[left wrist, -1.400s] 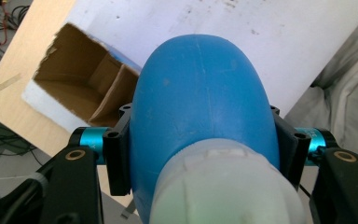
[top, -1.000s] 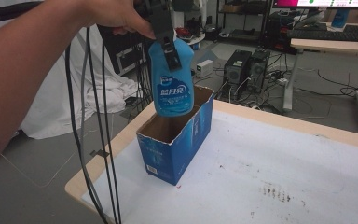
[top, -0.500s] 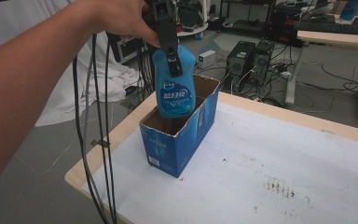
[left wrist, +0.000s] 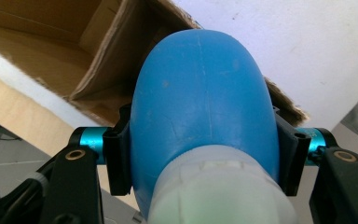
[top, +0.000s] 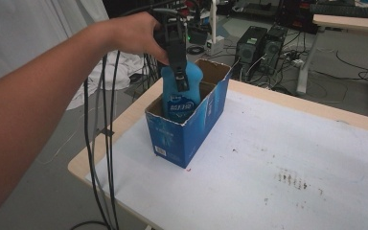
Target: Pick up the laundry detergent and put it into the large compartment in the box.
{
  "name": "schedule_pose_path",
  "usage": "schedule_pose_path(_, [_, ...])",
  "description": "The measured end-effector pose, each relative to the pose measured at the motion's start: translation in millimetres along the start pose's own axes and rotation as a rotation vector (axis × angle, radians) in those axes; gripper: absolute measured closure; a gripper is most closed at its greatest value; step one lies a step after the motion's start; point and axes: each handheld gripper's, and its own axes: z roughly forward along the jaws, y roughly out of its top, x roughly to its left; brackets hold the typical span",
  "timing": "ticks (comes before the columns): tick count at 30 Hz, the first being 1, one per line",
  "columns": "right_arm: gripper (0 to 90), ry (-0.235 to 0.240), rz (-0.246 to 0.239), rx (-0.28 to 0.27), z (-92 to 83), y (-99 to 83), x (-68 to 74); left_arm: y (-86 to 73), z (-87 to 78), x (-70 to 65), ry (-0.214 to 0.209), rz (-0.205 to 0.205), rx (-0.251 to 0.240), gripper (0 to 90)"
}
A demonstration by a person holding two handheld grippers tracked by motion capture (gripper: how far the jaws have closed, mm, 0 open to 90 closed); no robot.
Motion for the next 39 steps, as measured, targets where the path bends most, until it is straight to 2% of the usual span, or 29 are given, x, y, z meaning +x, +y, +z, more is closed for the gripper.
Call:
schedule_pose_path(6, [3.1, 0.0, -0.005, 0.005, 1.2, 0.7, -0.4, 0.1, 23.6, 0.5, -0.001, -0.003, 0.018, 37.6])
schedule_pose_path(17, [3.0, 0.003, -0.01, 0.01, 3.8, 1.7, -0.3, -1.3, 51.5, -0.4, 0.004, 0.003, 0.03, 37.6])
schedule_pose_path(26, [3.1, 0.007, -0.009, 0.007, 5.2, 1.5, -0.6, -5.4, 65.0, 2.7, -0.002, -0.013, 0.053, 37.6])
schedule_pose_path(29, [3.0, 0.008, -0.011, 0.01, 5.0, 1.7, -0.6, -5.6, 65.2, 3.3, -0.002, -0.022, 0.037, 37.6])
schedule_pose_path(37, [3.1, 0.012, 0.001, 0.006, 5.8, 1.5, 0.7, -4.0, 66.9, 3.2, -0.002, -0.022, 0.041, 37.4])
schedule_pose_path(39, [3.1, 0.011, -0.012, 0.009, 5.7, 1.8, 0.3, -2.9, 67.3, 3.0, -0.002, -0.017, 0.036, 37.4])
